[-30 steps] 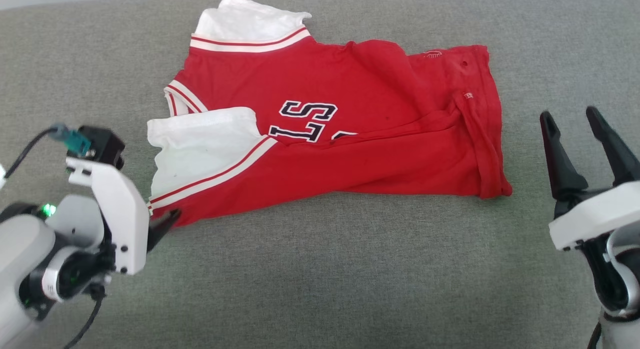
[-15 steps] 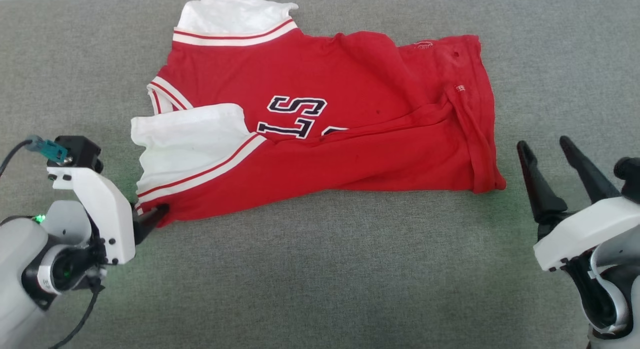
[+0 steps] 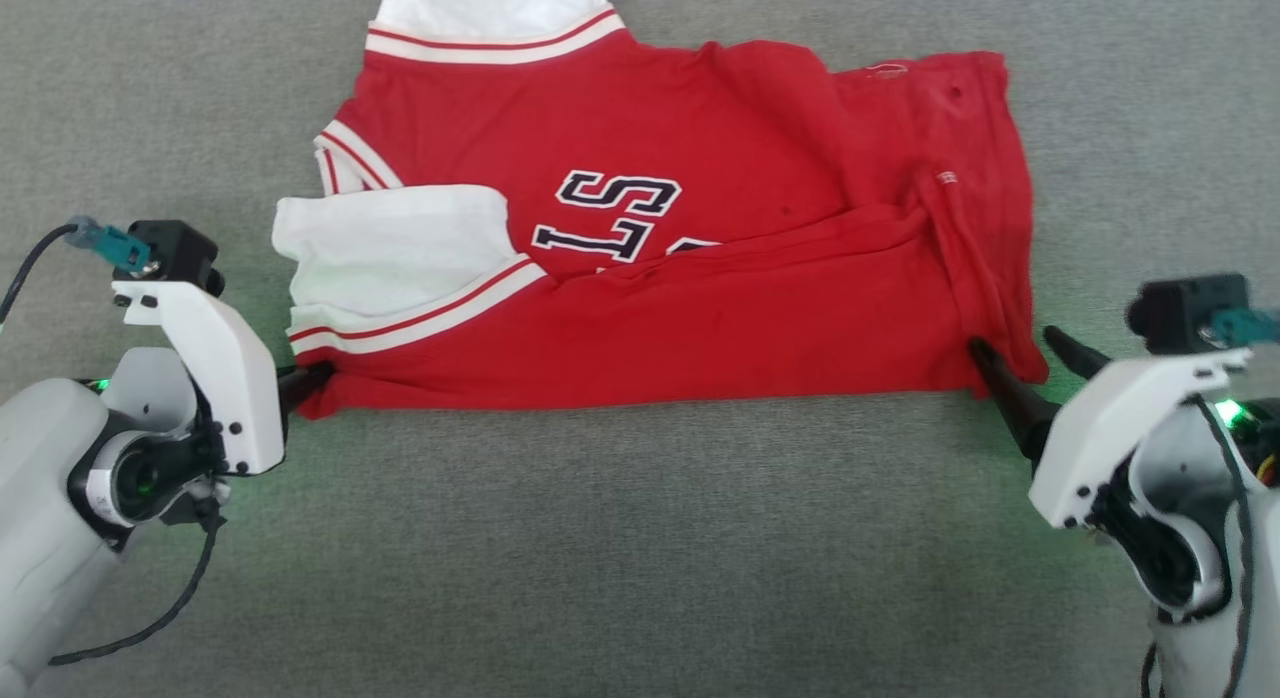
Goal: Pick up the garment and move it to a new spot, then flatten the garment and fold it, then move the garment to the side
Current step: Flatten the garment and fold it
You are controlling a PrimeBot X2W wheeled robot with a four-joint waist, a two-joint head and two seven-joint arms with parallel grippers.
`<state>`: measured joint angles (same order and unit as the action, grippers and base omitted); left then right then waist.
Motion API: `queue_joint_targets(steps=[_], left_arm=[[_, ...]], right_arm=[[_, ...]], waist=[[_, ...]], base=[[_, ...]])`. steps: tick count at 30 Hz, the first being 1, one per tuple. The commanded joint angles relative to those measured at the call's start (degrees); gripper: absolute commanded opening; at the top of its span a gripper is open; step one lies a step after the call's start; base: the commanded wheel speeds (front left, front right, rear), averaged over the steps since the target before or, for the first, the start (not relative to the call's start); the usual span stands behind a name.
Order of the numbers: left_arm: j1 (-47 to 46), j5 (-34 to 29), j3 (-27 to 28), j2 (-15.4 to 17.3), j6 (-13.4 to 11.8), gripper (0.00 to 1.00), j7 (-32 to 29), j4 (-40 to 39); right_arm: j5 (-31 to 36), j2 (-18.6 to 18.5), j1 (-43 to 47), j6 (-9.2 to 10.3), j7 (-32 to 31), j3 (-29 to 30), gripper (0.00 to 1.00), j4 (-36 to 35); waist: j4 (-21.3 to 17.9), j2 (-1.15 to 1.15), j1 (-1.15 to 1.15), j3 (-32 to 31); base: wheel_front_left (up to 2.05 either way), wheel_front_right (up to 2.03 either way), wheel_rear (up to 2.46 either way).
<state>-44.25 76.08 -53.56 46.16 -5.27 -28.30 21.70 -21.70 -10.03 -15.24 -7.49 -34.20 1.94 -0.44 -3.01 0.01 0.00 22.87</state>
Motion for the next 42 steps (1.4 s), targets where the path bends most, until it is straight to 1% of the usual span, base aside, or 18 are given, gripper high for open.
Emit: queue_joint_targets(steps=[1,5,7,8,9,11,14,16,20,23,26,31,34,35,37,39,42], left_arm=[[2.19,-0.55,-2.33,-2.88,-0.24,0.0,-0.58,1.98],[1.51,-0.86,-2.62,-3.92,0.61,0.0,-0.51,2.84],[1.24,-0.92,-2.66,-4.5,1.02,0.0,-0.26,3.16],[1.14,-1.05,-2.77,-4.7,1.14,0.0,-0.24,3.35],[1.01,-1.03,-2.8,-4.95,1.19,0.0,-0.27,3.54],[0.91,-0.78,-2.75,-5.2,1.25,0.0,-0.44,3.97],[0.83,-0.72,-2.67,-4.95,1.21,0.0,-0.63,4.24],[0.77,-0.09,-2.14,-4.59,0.91,0.0,-0.84,4.01],[0.99,0.51,-1.54,-2.58,0.06,0.0,-1.76,1.99],[1.34,0.88,-0.88,-0.58,-1.23,0.0,-2.21,-0.91],[2.12,1.32,-0.23,1.64,-3.27,0.0,-2.6,-4.89],[5.21,2.47,0.44,5.85,-8.1,0.0,-2.93,-13.26],[7.95,3.19,0.55,8.32,-11.31,0.0,-2.68,-18.48],[9.98,4.01,0.41,9.72,-13.31,0.0,-2.63,-21.54],[11.92,4.37,0.1,10.65,-15.09,0.0,-2.42,-23.97],[13.79,4.99,-0.3,11.1,-16.35,0.0,-1.99,-25.85],[15.75,5.09,-1.29,10.52,-17.13,0.0,-1.67,-26.93]], right_arm=[[-0.48,-0.01,-1.35,0.01,-1.51,-0.12,1.0,1.13],[-0.23,-0.38,-3.62,0.0,-8.3,-1.85,1.0,6.78],[-0.68,-0.32,-4.33,0.0,-12.21,-3.68,1.0,9.75],[-0.74,-0.5,-4.63,-0.02,-13.93,-4.7,0.23,10.84],[-0.45,-0.83,-4.93,-0.02,-14.8,-5.1,0.0,11.62],[-0.78,-0.76,-5.82,-0.01,-16.32,-4.77,0.0,12.55],[-1.13,-1.25,-6.78,0.01,-17.62,-4.45,0.0,12.2],[-1.87,-1.74,-7.51,0.01,-19.55,-4.25,0.0,11.16],[-3.72,-3.55,-7.82,0.0,-23.37,-3.77,0.0,7.25],[-5.39,-5.05,-7.24,0.0,-26.58,-3.04,0.0,3.25],[-7.45,-5.93,-5.93,0.01,-30.13,-1.93,0.0,-0.77],[-9.15,-8.1,-2.76,0.01,-35.48,0.47,0.0,-7.13],[-9.54,-8.84,-0.33,0.02,-38.28,2.29,0.0,-10.22],[-9.76,-9.08,1.13,0.02,-40.03,3.66,0.0,-12.02],[-9.94,-8.82,2.82,0.02,-41.53,4.77,0.0,-13.51],[-9.69,-8.38,4.26,0.02,-42.31,5.87,0.0,-14.36],[-8.46,-7.55,6.15,0.02,-42.12,7.09,0.0,-14.19]], waist=[[0.54,-0.01,0.0,0.32],[1.5,-0.01,0.0,0.62],[1.9,-0.01,0.0,0.68],[2.06,-0.01,0.0,0.66],[2.28,-0.01,0.0,0.64],[2.6,-0.01,0.0,0.51],[2.86,-0.01,0.0,0.31],[3.02,-0.01,0.0,0.0],[3.48,-0.01,0.0,-0.8],[3.96,-0.01,0.0,-1.5],[4.52,-0.01,0.0,-2.24],[5.36,-0.01,0.0,-2.97],[5.85,-0.01,0.0,-3.07],[6.06,-0.01,0.0,-3.02],[6.16,-0.01,0.0,-2.9],[6.21,-0.01,0.0,-2.74],[6.33,-0.01,0.0,-2.51]], base=[[0.0,0.0,0.0],[0.0,0.0,0.0],[0.0,0.0,0.0],[0.0,0.0,0.0],[0.0,0.0,0.0],[0.0,0.0,0.0],[0.0,0.0,0.0],[0.0,0.0,0.0],[0.0,0.0,0.0],[0.0,0.0,0.0],[0.0,0.0,0.0],[0.0,0.0,0.0],[0.0,0.0,0.0],[0.0,0.0,0.0],[0.0,0.0,0.0],[0.0,0.0,0.0],[0.0,0.0,0.0]])
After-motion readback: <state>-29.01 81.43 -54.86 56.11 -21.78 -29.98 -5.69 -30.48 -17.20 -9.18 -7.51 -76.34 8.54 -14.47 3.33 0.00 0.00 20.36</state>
